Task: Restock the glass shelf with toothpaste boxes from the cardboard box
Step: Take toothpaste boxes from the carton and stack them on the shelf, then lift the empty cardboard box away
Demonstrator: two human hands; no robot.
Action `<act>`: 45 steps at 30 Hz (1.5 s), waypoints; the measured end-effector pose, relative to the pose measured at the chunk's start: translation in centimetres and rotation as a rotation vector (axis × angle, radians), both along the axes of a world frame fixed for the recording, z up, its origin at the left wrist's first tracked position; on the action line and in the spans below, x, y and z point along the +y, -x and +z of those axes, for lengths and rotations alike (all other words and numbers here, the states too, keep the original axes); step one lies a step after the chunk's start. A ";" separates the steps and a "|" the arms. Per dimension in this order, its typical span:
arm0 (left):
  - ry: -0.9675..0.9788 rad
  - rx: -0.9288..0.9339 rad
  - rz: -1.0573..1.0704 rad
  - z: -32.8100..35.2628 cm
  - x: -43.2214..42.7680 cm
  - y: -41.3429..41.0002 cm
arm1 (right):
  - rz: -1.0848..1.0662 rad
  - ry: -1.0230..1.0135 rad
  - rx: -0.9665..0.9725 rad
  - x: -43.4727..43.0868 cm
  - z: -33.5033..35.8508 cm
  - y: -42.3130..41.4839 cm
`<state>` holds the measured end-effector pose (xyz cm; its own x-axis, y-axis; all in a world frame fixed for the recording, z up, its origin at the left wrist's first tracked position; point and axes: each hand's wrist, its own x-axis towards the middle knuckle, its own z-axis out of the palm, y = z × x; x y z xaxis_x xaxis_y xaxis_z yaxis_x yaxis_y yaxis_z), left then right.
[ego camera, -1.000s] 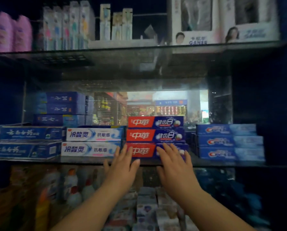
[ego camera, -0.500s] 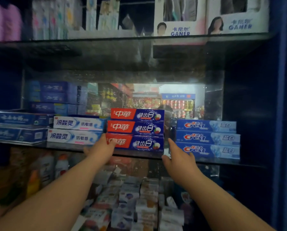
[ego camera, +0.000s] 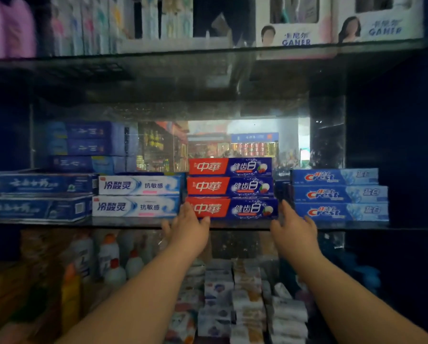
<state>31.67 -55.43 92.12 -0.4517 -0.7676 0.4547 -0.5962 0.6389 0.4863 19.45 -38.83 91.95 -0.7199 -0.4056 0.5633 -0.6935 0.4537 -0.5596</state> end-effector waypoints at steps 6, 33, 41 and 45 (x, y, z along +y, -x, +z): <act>0.189 0.157 -0.168 -3.4 0.0 -3.1 | 0.097 0.021 0.261 -3.9 -3.2 -6.0; -0.760 -0.205 0.568 -47.3 6.3 -29.1 | 0.894 -0.690 -0.251 -11.7 -44.4 -21.5; -1.174 -0.074 0.963 -58.8 10.1 -30.9 | 0.854 -0.984 -0.306 -13.6 -56.8 -19.7; -1.242 0.094 1.127 -61.5 10.1 -31.3 | 0.824 -0.985 -0.285 -16.3 -59.5 -19.0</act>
<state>62.92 -45.36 30.59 0.5273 -0.5565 -0.6421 -0.3992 -0.8293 0.3910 38.50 -55.10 32.49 -0.1093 -0.9311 -0.3479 -0.8748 0.2563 -0.4111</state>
